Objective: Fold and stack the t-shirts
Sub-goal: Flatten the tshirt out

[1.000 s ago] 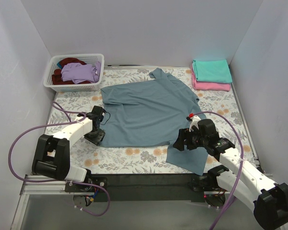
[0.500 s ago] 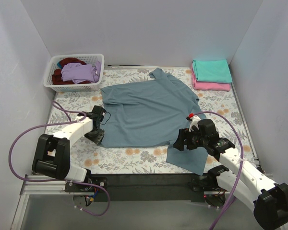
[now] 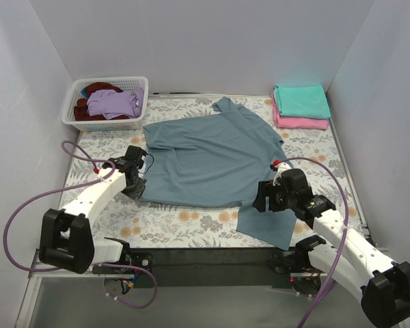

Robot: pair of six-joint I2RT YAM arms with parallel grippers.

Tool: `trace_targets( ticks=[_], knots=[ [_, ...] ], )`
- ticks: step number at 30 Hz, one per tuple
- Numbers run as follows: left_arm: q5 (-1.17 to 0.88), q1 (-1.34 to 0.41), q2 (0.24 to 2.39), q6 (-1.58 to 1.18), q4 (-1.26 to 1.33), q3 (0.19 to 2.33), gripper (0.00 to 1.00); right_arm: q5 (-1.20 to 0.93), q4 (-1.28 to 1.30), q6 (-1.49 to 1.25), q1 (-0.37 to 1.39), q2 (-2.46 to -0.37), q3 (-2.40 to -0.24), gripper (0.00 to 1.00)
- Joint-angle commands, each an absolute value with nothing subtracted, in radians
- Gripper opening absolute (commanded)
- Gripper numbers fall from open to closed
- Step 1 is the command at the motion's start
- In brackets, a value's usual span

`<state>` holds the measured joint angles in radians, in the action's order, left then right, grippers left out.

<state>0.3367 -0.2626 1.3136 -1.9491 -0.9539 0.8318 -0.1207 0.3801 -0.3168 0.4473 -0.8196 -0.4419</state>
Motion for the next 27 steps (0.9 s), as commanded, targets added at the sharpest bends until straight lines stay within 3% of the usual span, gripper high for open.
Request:
trace_targets(
  ticks=[1, 7, 12, 20, 27],
  knots=[
    [0.42, -0.258, 1.177, -1.934, -0.982, 0.871, 0.0, 0.03, 0.436, -0.318, 0.436, -0.807, -0.514, 0.79],
    [0.385, -0.258, 0.913, -1.937, -0.875, 0.668, 0.0, 0.103, 0.471, -0.33, 0.384, -0.818, -0.538, 0.78],
    [0.328, -0.258, 0.844, -1.93, -0.805, 0.558, 0.0, 0.083, 0.483, -0.322, 0.322, -0.883, -0.549, 0.77],
    [0.408, -0.258, 0.692, -1.953, -0.799, 0.491, 0.0, 0.026, 0.442, -0.293, 0.22, -0.988, -0.563, 0.75],
    [0.413, -0.255, 0.695, -2.009, -0.831, 0.462, 0.0, -0.096, 0.388, -0.325, 0.129, -1.066, -0.577, 0.74]
  ],
)
